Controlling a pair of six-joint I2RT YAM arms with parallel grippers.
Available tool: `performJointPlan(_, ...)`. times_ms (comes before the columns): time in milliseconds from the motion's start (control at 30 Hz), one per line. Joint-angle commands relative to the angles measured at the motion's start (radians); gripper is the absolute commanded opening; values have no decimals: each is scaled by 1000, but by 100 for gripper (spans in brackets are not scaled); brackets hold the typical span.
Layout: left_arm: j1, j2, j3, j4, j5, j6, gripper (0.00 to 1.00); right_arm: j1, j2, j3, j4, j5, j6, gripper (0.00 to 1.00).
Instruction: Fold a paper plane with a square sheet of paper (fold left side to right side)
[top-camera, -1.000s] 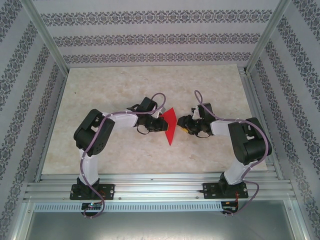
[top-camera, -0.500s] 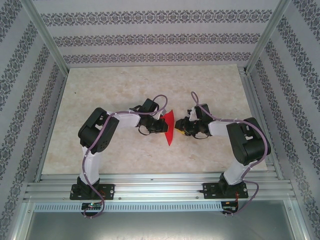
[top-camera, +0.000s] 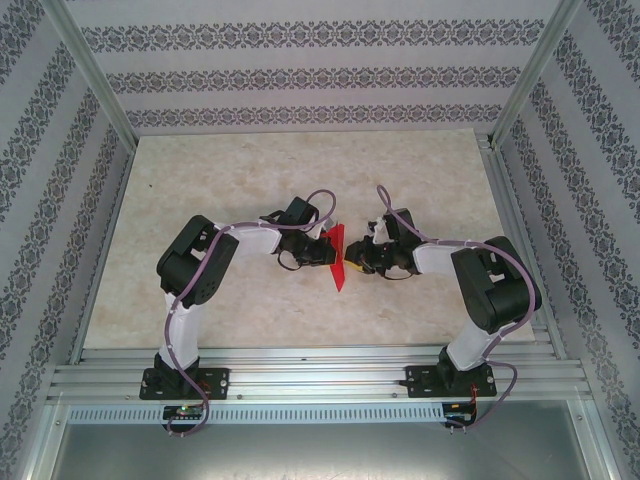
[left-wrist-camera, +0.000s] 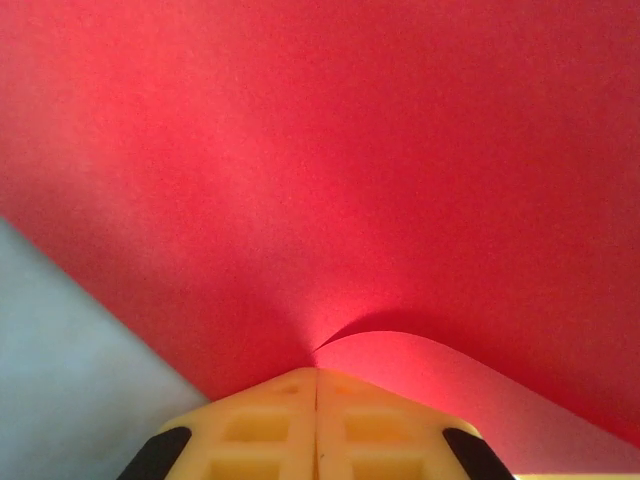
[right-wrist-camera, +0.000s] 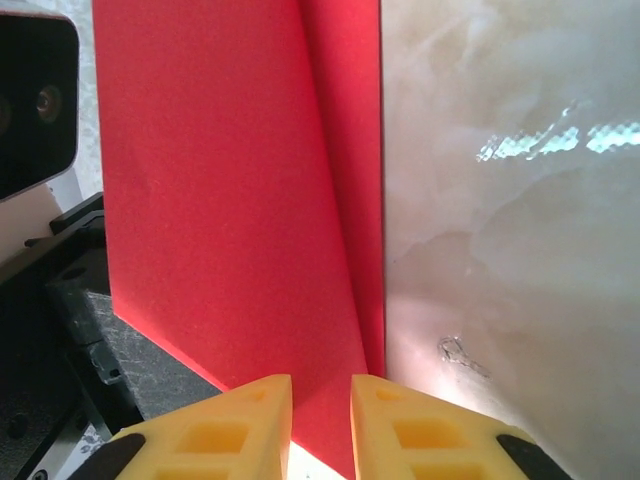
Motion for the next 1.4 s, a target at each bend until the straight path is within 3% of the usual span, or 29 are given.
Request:
performJointPlan(0, -8, 31, -7, -9, -44, 13, 8, 6, -7, -29, 9, -2, 10, 24)
performJointPlan(500, -9, 31, -16, -4, -49, 13, 7, 8, -22, -127, 152, -50, 54, 28)
performJointPlan(867, -8, 31, -16, -5, -51, 12, 6, 25, 45, -190, 423, -96, 199, 21)
performJointPlan(1367, -8, 29, -23, 0, -53, 5, 6, 40, 90, -152, 437, -66, 217, 20)
